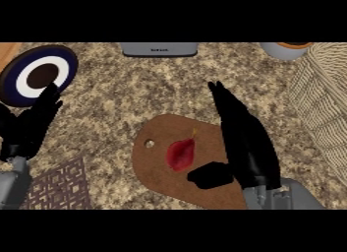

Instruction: Pick the pear from the cutting board and place it in the basket

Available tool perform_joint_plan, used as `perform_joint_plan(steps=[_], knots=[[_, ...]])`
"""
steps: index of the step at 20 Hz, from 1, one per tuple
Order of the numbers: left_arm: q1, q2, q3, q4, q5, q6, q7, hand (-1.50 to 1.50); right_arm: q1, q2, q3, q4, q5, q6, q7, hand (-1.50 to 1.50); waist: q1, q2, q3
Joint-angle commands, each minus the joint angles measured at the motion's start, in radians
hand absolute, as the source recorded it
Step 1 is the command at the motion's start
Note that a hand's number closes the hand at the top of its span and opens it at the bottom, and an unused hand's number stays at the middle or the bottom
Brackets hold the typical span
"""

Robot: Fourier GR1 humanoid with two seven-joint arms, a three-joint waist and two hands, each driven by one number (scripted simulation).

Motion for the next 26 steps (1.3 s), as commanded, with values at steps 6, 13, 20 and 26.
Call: perform_joint_plan(steps=[6, 13, 20, 26], knots=[[-0.021, -0.015, 0.014, -0.046, -0.022, -0.008, 0.066, 0.00, 0.077, 0.196, -0.001, 0.274, 0.145, -0.191, -0.106, -1.50, 0.009, 0.002, 0.000], [0.045, -0.048, 0.038, -0.021, -0.059, -0.040, -0.021, 0.00, 0.056, 0.209, -0.042, 0.377, 0.098, -0.097, -0.119, -1.50, 0.011, 0.002, 0.000], [0.018, -0.092, 0.055, 0.000, -0.114, -0.048, -0.011, 0.00, 0.170, 0.200, -0.056, 0.325, 0.144, -0.084, -0.214, -1.50, 0.003, 0.001, 0.000], [-0.032, -0.095, 0.097, 0.020, -0.114, -0.077, 0.012, 0.00, 0.197, 0.196, -0.105, 0.311, 0.094, -0.052, -0.292, -1.50, 0.004, 0.001, 0.000]])
